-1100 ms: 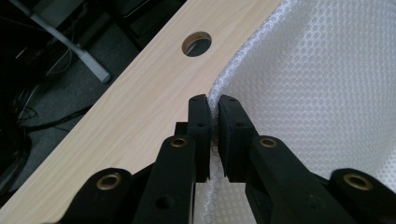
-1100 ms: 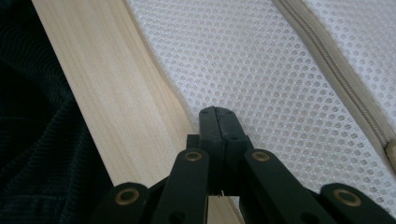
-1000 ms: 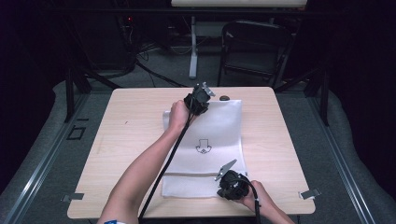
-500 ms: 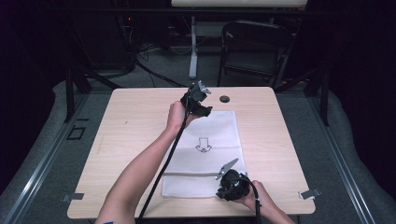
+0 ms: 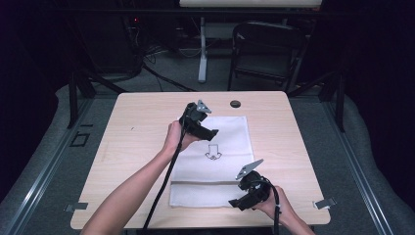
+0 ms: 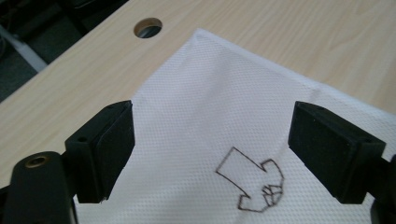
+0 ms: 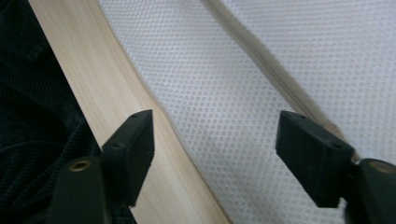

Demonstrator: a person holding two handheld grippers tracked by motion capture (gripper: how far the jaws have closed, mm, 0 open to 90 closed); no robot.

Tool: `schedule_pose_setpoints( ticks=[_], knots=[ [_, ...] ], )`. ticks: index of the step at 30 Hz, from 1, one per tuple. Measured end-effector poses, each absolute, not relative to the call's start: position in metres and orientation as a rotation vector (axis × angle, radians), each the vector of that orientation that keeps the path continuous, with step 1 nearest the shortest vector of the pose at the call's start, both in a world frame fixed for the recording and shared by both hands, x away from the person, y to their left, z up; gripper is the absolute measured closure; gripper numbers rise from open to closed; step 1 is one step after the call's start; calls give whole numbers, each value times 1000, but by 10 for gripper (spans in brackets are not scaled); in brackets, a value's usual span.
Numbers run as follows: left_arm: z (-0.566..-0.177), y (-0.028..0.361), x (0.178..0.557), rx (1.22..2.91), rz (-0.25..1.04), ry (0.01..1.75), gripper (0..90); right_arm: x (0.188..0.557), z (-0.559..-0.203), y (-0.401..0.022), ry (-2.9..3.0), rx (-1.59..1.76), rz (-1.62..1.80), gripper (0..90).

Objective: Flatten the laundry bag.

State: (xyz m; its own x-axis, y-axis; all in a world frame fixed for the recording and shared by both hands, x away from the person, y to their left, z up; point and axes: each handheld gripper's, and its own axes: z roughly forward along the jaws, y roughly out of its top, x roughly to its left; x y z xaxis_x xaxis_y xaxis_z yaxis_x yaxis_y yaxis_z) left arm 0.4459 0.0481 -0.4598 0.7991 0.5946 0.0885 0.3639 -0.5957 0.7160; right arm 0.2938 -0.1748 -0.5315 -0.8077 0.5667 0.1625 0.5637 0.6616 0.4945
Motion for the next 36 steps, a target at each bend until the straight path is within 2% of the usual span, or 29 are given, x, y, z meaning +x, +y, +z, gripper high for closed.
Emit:
schedule_pose_setpoints(
  ticks=[1,7,20,36],
  knots=[
    [-461,50,442,2264,404,706,139,295,-530,-177,2845,978,840,208],
    [-467,62,419,2242,348,692,99,299,-526,-188,2832,995,835,157],
    [-491,82,382,2251,282,687,65,306,-520,-213,2782,1054,831,159],
    [-502,78,365,2296,237,656,32,307,-517,-238,2709,1164,822,161]
  ],
)
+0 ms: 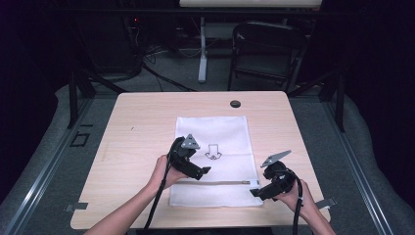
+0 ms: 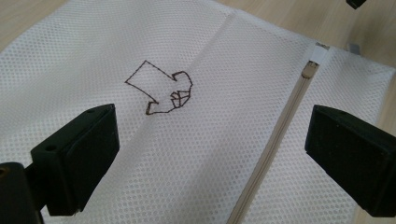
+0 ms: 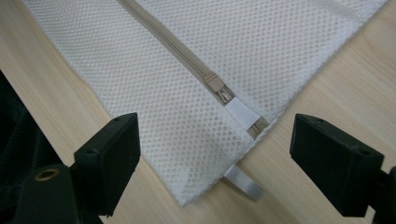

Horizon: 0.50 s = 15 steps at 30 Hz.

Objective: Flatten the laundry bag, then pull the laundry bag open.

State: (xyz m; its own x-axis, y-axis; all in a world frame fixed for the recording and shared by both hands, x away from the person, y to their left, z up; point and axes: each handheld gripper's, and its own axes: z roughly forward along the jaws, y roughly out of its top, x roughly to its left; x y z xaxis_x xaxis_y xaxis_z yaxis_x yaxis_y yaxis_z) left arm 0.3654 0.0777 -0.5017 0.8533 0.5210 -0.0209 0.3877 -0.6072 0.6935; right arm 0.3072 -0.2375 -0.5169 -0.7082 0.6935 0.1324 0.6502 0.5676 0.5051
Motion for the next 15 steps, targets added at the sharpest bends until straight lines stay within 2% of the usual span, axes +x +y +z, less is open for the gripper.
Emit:
schedule_pose_setpoints(
  ticks=[5,8,15],
  knots=[
    [-504,75,365,2297,228,661,32,307,-517,-239,2712,1163,810,172],
    [-505,74,364,2295,224,654,33,308,-518,-238,2716,1164,805,210],
    [-510,64,359,2310,221,623,34,309,-519,-239,2703,1175,805,464]
  ],
)
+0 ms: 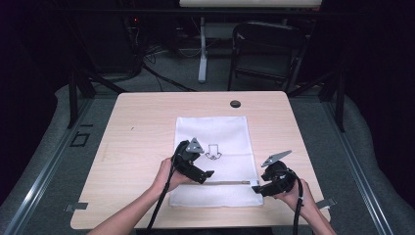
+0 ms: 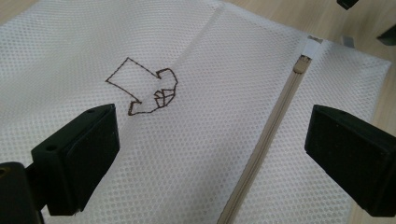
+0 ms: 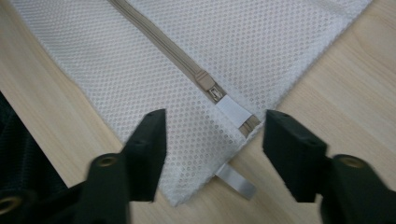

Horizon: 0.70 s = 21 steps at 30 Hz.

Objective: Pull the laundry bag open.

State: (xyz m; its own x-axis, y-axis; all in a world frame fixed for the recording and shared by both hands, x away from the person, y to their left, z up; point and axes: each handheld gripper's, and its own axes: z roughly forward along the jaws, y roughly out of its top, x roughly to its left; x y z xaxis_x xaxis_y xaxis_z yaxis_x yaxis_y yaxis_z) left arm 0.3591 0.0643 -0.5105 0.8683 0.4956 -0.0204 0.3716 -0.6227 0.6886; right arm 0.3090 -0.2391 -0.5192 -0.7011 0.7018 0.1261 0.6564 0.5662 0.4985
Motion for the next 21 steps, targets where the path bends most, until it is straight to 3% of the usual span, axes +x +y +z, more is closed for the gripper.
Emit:
schedule_pose_setpoints(
  ticks=[7,9,13,15,21],
  knots=[
    [-515,52,353,2322,204,585,51,313,-525,-241,2653,1246,762,791],
    [-515,51,353,2331,210,567,59,316,-528,-242,2647,1284,754,834],
    [-518,48,353,2331,194,559,68,323,-536,-239,2636,1315,757,885],
    [-519,47,354,2333,182,561,4,326,-541,-237,2645,1313,727,900],
    [-524,40,352,2350,184,538,37,328,-557,-228,2594,1361,765,900]
  ],
)
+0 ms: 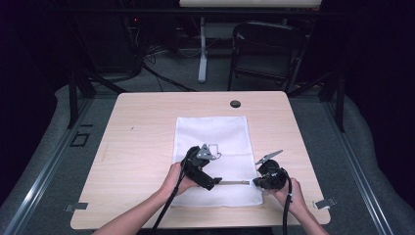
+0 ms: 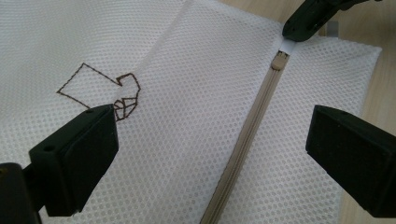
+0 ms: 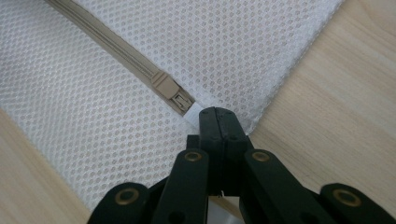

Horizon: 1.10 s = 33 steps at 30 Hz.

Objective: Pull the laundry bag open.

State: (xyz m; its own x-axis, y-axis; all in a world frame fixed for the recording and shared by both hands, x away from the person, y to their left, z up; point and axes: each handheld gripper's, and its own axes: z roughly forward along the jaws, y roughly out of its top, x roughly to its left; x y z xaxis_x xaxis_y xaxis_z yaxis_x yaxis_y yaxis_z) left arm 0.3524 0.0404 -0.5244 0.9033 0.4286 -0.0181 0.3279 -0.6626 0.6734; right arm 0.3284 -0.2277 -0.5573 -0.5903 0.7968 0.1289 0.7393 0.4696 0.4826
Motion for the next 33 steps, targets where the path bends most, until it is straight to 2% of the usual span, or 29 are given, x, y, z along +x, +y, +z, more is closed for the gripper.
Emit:
schedule_pose_setpoints(
  ticks=[8,19,33],
  knots=[
    [-530,27,350,2350,169,493,138,331,-558,-230,2628,1323,776,900],
    [-542,4,355,2368,127,438,169,331,-559,-231,2637,1329,804,900],
    [-558,-29,357,2387,63,317,485,330,-559,-226,2636,1294,779,900]
  ],
)
